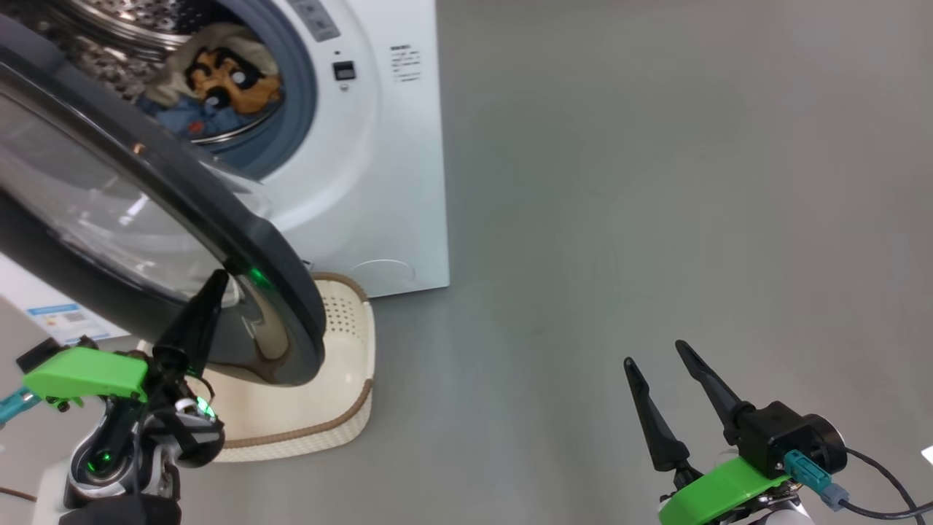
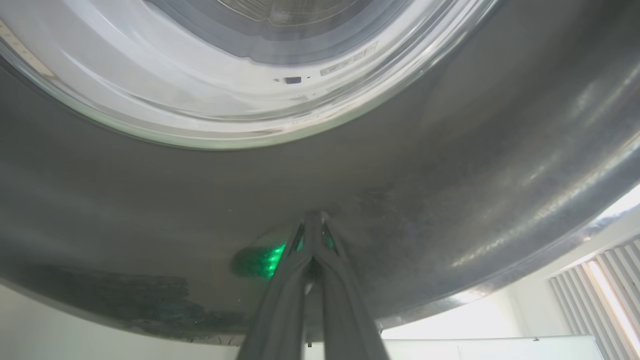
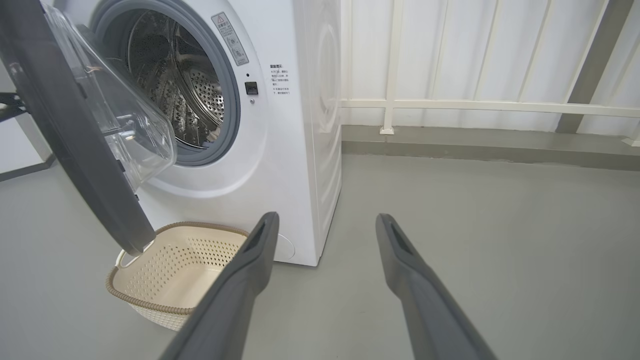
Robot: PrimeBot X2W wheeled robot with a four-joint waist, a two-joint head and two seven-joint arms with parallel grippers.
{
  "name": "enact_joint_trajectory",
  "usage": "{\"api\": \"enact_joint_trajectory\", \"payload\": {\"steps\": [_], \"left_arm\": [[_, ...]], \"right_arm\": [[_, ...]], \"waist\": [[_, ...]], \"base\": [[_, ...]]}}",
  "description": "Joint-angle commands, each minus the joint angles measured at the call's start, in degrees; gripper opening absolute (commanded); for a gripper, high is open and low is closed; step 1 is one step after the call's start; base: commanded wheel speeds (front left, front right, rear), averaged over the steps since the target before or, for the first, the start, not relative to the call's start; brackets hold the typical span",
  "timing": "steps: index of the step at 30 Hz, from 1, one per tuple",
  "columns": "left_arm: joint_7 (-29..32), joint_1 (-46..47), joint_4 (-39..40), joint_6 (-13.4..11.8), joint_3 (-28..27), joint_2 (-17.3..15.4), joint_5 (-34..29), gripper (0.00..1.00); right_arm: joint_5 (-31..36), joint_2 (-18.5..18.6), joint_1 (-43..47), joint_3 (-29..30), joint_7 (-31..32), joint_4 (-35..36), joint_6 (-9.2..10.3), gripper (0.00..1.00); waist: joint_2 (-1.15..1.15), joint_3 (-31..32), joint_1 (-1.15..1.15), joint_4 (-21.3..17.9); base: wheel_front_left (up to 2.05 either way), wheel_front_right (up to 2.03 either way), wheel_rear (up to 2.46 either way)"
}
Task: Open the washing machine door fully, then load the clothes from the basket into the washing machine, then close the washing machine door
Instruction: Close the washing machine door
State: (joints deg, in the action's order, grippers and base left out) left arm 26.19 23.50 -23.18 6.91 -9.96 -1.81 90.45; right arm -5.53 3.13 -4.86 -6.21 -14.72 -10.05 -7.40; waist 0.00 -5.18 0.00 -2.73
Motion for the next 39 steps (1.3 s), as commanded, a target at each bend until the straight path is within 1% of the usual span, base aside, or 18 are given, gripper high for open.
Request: {"api": "enact_joint_trajectory", "payload": {"steps": [1,16,22,26,29,35,39], "left_arm": [[-0.69,2.57,1.11,0.57,-1.01,-1.08,0.28,0.00],[-13.29,5.65,-2.15,0.58,2.31,-1.07,0.87,0.00],[-16.31,5.99,-2.89,0.58,2.74,-1.07,0.78,0.00],[-16.48,5.16,-2.44,0.58,2.93,-1.07,0.74,0.00],[-16.04,2.80,-0.85,0.58,3.05,-1.10,0.41,0.00],[-15.62,-4.03,4.03,0.58,3.66,-1.33,-0.93,0.00],[-16.65,-8.44,8.45,0.58,4.11,-1.51,-2.38,0.00]], "right_arm": [[-0.41,-0.25,-1.83,-1.10,-0.28,1.48,-0.09,1.00],[-1.01,-0.25,-0.76,1.44,-0.28,1.66,-0.09,1.00],[-1.03,-0.25,-0.47,1.96,-0.28,1.70,-0.09,1.00],[-1.02,-0.25,-0.46,2.20,-0.28,1.73,-0.09,1.00],[-0.91,-0.25,-0.10,1.85,-0.28,1.64,-0.09,1.00],[-0.64,-0.25,0.85,2.15,-0.28,2.45,-0.09,1.00],[-0.33,-0.25,1.37,2.61,-0.28,2.90,-0.09,1.00]], "waist": [[0.00,-0.32,0.00,-1.40],[0.00,-0.64,0.00,-6.44],[0.00,-0.36,0.00,-7.33],[0.00,0.33,0.00,-7.26],[0.00,1.79,0.00,-7.12],[0.00,4.00,0.00,-5.43],[0.00,5.35,0.00,-3.86]], "base": [[0.00,0.00,0.00],[0.00,0.00,0.00],[0.00,0.00,0.00],[0.00,0.00,0.00],[0.00,0.00,0.00],[0.00,0.00,0.00],[0.00,0.00,0.00]]}}
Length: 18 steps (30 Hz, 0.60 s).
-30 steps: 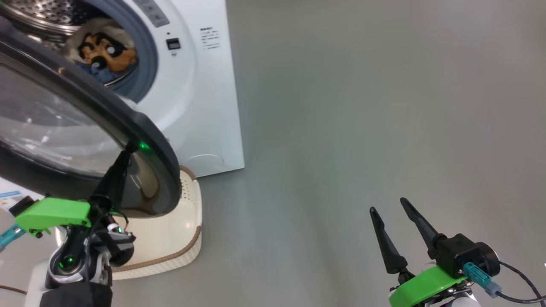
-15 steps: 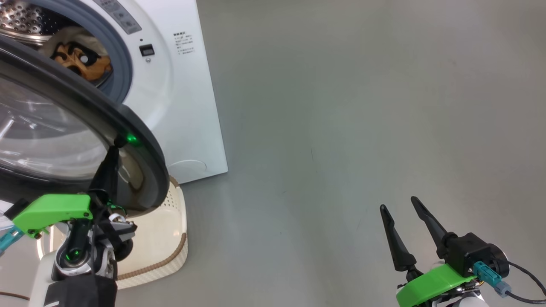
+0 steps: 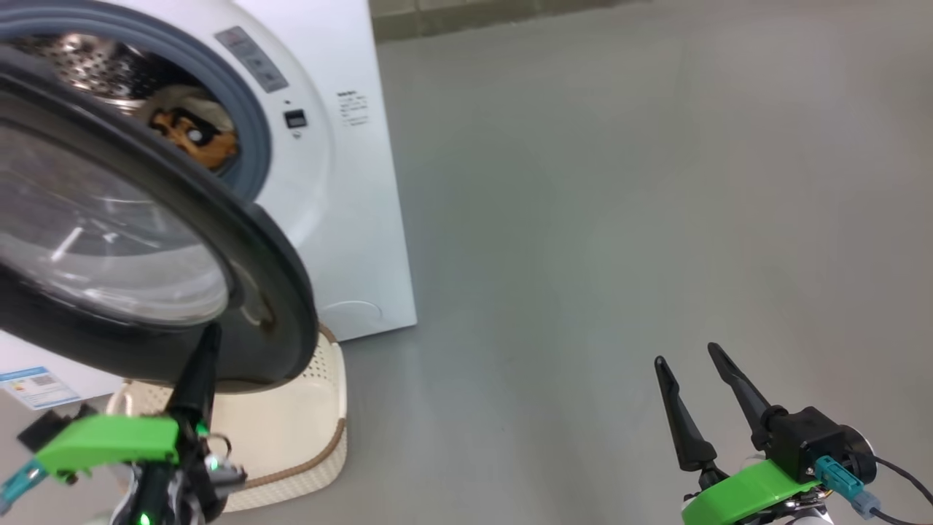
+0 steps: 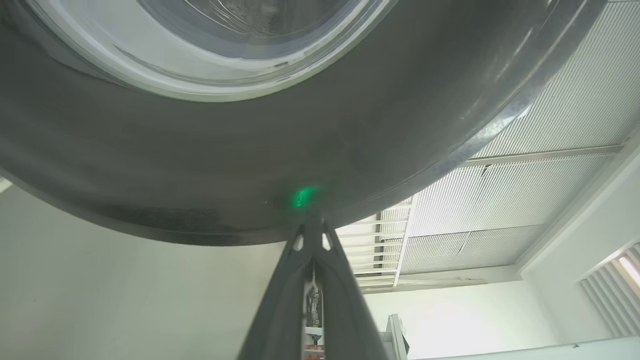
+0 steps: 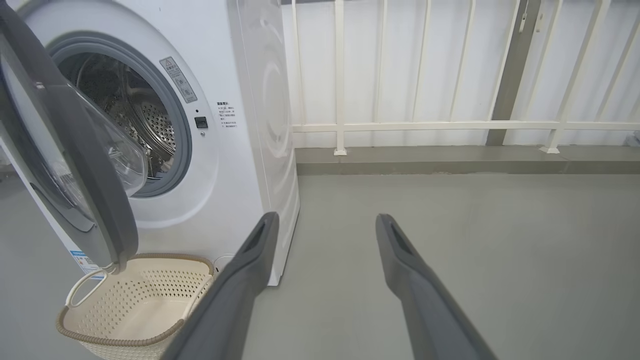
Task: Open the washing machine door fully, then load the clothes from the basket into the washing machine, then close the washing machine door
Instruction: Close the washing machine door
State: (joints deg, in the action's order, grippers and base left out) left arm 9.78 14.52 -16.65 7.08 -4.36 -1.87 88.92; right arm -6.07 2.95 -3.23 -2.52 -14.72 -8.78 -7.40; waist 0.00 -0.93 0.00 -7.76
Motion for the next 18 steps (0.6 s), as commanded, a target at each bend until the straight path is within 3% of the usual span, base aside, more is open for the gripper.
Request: {"api": "enact_joint_trajectory", "payload": {"steps": [1,8,14,18], "left_arm": [[-0.75,-0.57,3.09,0.40,-1.17,-1.65,-1.66,0.00],[-8.16,-8.26,9.85,0.40,2.70,-4.66,-9.54,0.00],[-19.77,-12.63,10.94,0.41,9.99,-10.43,-20.69,0.00],[-24.04,-13.54,9.12,0.41,14.10,-14.17,-28.76,0.00]], "right_arm": [[0.26,-0.07,-0.11,-0.99,-0.28,1.74,-0.09,1.00],[0.04,-0.07,1.04,-0.87,-0.28,1.99,-0.09,1.00],[-0.42,-0.07,2.08,-1.26,-0.28,1.87,-0.09,1.00],[-0.62,-0.07,2.50,-1.40,-0.28,1.79,-0.09,1.00]], "waist": [[0.00,1.43,0.00,1.58],[0.00,3.51,0.00,4.61],[0.00,4.86,0.00,7.23],[0.00,5.39,0.00,9.02]], "base": [[0.00,0.00,0.00],[0.00,0.00,0.00],[0.00,0.00,0.00],[0.00,0.00,0.00]]}}
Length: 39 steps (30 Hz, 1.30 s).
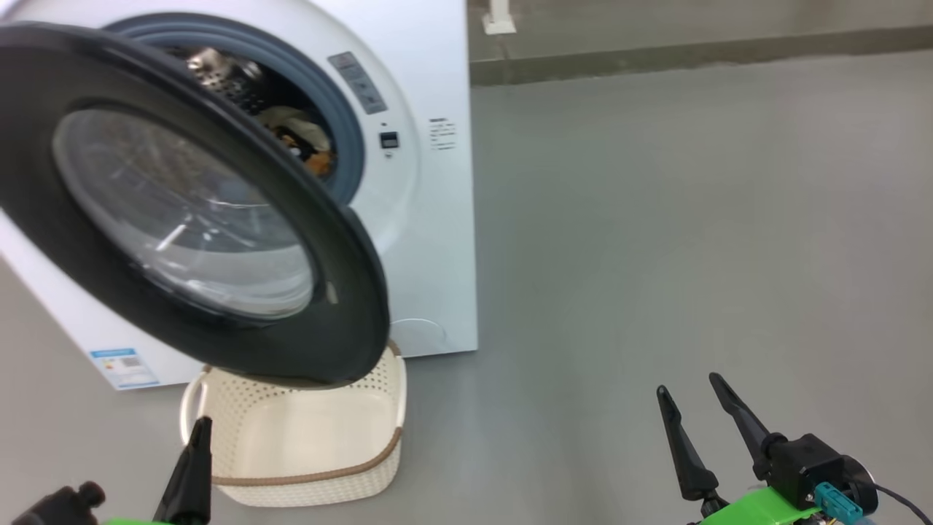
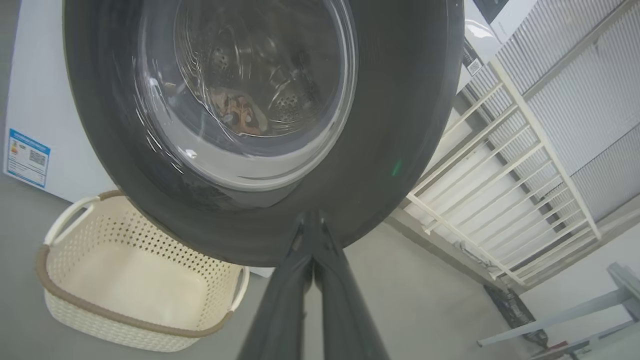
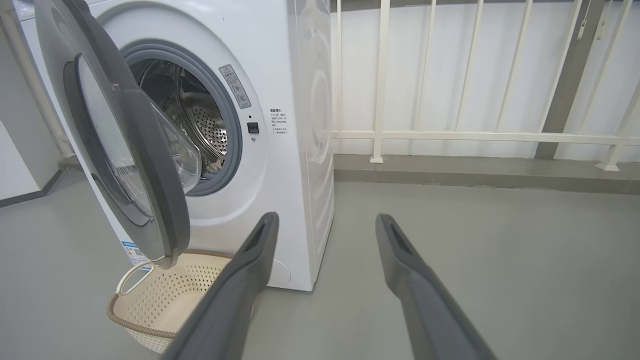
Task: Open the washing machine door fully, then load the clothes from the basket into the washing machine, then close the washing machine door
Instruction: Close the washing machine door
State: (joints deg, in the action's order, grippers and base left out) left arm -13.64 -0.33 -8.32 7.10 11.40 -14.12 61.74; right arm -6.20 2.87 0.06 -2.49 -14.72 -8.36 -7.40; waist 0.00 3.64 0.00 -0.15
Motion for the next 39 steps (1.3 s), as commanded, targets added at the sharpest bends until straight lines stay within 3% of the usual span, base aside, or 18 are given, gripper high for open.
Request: {"api": "enact_joint_trajectory", "payload": {"steps": [1,9,16,17,18,39], "left_arm": [[-0.98,1.25,-0.03,0.38,-1.05,-2.17,-3.52,0.00],[-1.34,-0.94,1.16,0.38,-6.06,1.06,-26.77,0.00],[-1.35,-2.78,2.10,0.38,-7.55,3.28,-36.93,0.00],[-1.35,-3.03,1.93,0.38,-7.67,3.58,-37.65,0.43],[-1.35,-3.17,1.73,0.38,-7.67,3.72,-38.44,1.00],[-1.36,-2.76,-1.31,0.38,-5.95,4.35,-41.03,1.00]], "right_arm": [[-0.50,0.01,-0.67,-1.52,-0.28,1.31,-0.09,1.00],[-0.55,0.00,-0.41,-1.92,-0.28,1.41,-0.09,1.00],[-0.67,0.00,-0.53,-1.86,-0.28,1.55,-0.09,1.00],[-0.76,0.00,-0.55,-1.86,-0.28,1.55,-0.09,1.00],[-0.84,0.00,-0.57,-1.84,-0.28,1.55,-0.09,1.00],[-1.17,0.00,-0.63,-1.84,-0.28,1.10,-0.09,1.00]], "waist": [[0.00,0.96,0.00,1.83],[0.00,1.36,0.00,3.53],[0.00,1.08,0.00,3.85],[0.00,1.01,0.00,3.88],[0.00,0.95,0.00,3.90],[0.00,0.91,0.00,3.48]], "base": [[0.00,0.00,0.00],[0.00,0.00,0.00],[0.00,0.00,0.00],[0.00,0.00,0.00],[0.00,0.00,0.00],[0.00,0.00,0.00]]}}
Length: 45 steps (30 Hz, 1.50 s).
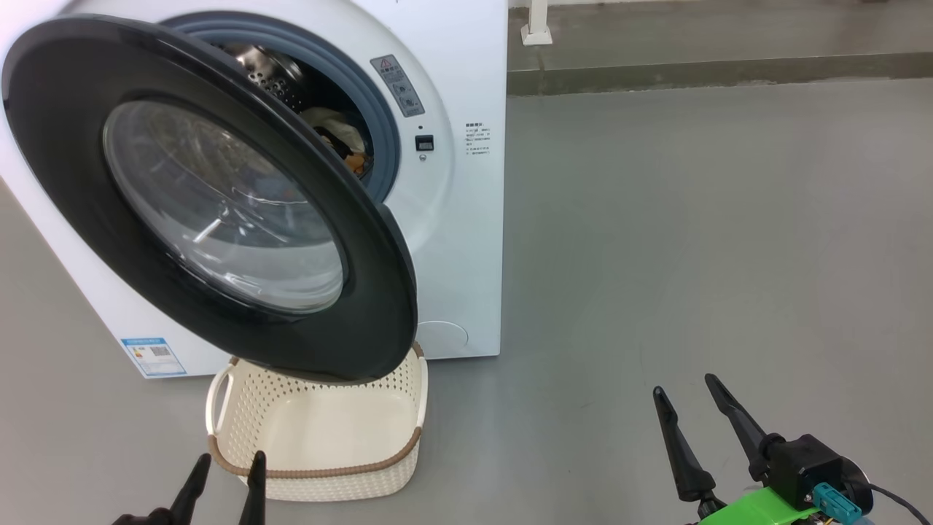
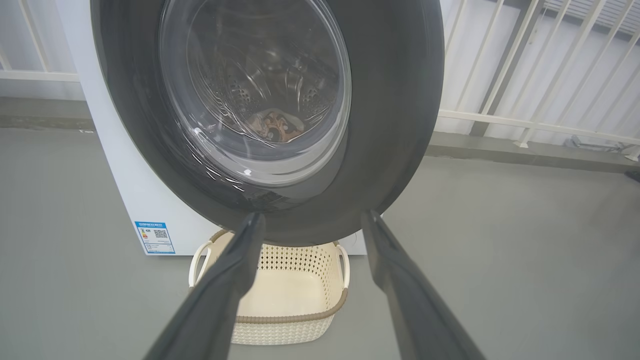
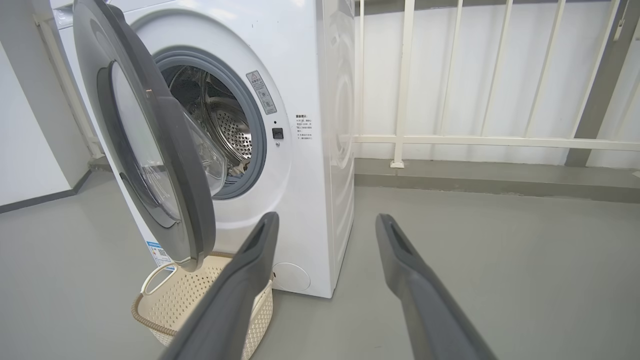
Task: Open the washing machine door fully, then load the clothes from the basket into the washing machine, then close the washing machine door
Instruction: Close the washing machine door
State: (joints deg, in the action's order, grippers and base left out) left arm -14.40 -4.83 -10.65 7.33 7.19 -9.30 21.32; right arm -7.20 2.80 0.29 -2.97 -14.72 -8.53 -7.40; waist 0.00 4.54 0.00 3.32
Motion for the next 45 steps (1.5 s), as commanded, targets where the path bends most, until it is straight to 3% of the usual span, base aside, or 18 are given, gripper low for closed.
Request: {"api": "enact_joint_trajectory", "payload": {"steps": [1,30,31,32,33,45], "left_arm": [[-0.60,1.76,0.99,0.15,-1.71,-0.45,-0.61,1.00],[-0.60,1.80,0.85,0.15,-1.39,0.41,-1.19,1.00],[-0.60,1.84,0.81,0.15,-1.26,0.39,-1.20,1.00],[-0.60,1.89,0.78,0.15,-1.17,0.39,-1.21,1.00],[-0.60,1.96,0.75,0.15,-1.09,0.40,-1.23,1.00],[-0.60,3.11,1.17,0.15,0.61,0.93,-1.46,1.00]], "right_arm": [[-0.15,0.08,-0.87,-1.38,-0.28,1.28,-0.09,1.00],[-0.21,0.08,-0.84,-1.60,-0.28,1.06,-0.09,1.00],[-0.50,0.08,-0.77,-1.81,-0.28,0.83,-0.09,0.88],[-0.81,0.08,-0.76,-1.79,-0.28,0.67,-0.09,0.35],[-0.75,0.08,-0.78,-1.78,-0.28,0.58,-0.09,0.00],[2.85,0.31,-3.62,-5.18,-0.28,5.60,-0.09,0.00]], "waist": [[0.00,0.03,0.00,0.00],[0.00,0.22,0.00,0.21],[0.00,0.22,0.00,0.30],[0.00,0.20,0.00,0.40],[0.00,0.17,0.00,0.54],[0.00,-2.66,0.00,5.25]], "base": [[0.00,0.00,0.00],[0.00,0.00,0.00],[0.00,0.00,0.00],[0.00,0.00,0.00],[0.00,0.00,0.00],[0.00,0.00,0.00]]}}
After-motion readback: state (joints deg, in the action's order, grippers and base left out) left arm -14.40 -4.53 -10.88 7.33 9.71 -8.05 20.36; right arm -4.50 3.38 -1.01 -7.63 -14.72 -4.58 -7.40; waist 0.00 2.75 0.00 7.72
